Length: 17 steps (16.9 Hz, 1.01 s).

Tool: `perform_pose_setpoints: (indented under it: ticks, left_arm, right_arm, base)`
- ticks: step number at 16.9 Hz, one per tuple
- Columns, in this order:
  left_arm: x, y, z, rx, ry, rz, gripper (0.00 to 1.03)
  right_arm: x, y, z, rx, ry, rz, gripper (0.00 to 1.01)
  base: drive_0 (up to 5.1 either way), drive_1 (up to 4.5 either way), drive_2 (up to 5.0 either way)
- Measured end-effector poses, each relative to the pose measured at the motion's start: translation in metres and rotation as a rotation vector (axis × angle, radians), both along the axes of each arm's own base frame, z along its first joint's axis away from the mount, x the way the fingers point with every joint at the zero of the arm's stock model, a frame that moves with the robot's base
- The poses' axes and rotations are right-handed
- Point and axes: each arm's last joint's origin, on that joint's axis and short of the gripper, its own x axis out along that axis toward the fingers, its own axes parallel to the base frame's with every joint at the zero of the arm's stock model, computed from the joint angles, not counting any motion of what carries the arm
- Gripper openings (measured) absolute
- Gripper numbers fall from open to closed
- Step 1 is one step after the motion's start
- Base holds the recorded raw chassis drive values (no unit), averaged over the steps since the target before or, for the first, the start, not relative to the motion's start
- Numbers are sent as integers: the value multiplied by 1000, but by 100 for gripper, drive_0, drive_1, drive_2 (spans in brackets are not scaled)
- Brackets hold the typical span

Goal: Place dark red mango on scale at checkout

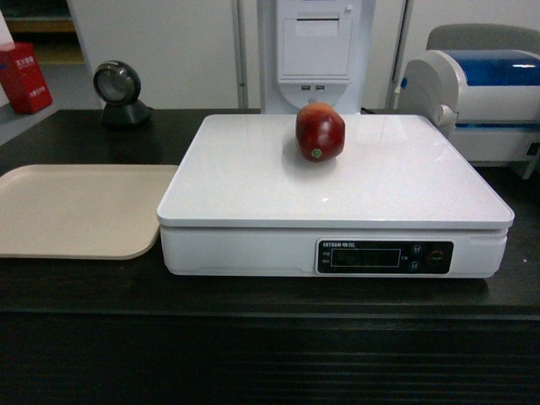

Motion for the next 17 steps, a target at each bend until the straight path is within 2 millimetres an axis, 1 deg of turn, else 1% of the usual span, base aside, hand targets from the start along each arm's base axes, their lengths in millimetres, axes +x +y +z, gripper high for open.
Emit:
perform_pose_setpoints:
  ticks: [17]
  left_arm:
    - [0, 0, 0, 0, -2, 0, 98]
  right_arm:
    - [0, 0, 0, 0, -3, 0, 98]
  base:
    - [0, 0, 0]
